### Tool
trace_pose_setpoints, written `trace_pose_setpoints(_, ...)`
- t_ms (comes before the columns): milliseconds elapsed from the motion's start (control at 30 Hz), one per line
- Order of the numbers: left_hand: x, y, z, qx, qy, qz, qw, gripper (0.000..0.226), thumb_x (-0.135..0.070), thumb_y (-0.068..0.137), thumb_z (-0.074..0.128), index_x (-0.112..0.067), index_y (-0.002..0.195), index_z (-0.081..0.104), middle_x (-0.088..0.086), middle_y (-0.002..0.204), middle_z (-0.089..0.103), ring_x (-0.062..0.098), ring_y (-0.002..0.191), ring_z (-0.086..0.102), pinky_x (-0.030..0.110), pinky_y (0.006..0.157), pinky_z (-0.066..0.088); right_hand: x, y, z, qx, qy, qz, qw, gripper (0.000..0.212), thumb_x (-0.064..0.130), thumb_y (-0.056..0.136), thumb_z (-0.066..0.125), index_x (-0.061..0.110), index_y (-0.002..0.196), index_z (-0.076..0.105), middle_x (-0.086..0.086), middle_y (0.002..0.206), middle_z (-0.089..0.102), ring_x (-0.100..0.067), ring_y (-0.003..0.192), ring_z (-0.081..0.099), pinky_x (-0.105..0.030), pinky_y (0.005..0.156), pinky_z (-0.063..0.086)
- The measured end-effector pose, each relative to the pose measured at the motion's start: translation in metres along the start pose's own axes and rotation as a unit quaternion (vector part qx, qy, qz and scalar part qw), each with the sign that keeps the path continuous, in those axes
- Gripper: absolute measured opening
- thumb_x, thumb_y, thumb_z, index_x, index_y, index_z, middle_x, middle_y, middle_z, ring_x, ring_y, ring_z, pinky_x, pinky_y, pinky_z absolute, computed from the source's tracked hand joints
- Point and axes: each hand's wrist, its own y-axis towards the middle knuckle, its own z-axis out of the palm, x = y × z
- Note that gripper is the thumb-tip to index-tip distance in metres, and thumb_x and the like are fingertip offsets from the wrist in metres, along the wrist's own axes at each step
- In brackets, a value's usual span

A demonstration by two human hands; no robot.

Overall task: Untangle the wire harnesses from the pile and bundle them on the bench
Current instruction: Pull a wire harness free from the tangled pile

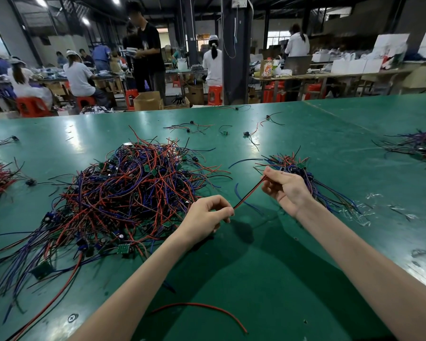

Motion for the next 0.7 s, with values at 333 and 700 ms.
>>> trace_pose_setpoints(333, 0.0000, -0.0044, 0.0050, 0.009, 0.044, 0.032, 0.998, 0.022, -0.011, 0.086, 0.064, -0.022, 0.068, 0.061, -0.006, 0.060, 0.063, 0.007, 0.038, 0.040, 0.014, 0.042, 0.033, -0.0037, 0.0040, -0.0020, -0.025, -0.116, -0.078, 0.990, 0.020, 0.003, 0.084, 0.067, 0.004, 0.067, 0.056, 0.000, 0.049, 0.058, -0.006, 0.040, 0.050, -0.022, 0.047, 0.051)
trace_pose_setpoints(700, -0.0017, -0.0044, 0.0002, -0.009, 0.052, 0.021, 0.998, 0.018, -0.013, 0.086, 0.064, -0.019, 0.070, 0.061, -0.006, 0.062, 0.064, 0.011, 0.039, 0.041, 0.018, 0.043, 0.036, -0.0015, 0.0009, -0.0043, 0.027, -0.034, -0.015, 0.999, 0.013, 0.002, 0.089, 0.056, -0.002, 0.082, 0.066, -0.006, 0.064, 0.070, -0.010, 0.051, 0.062, -0.024, 0.055, 0.056)
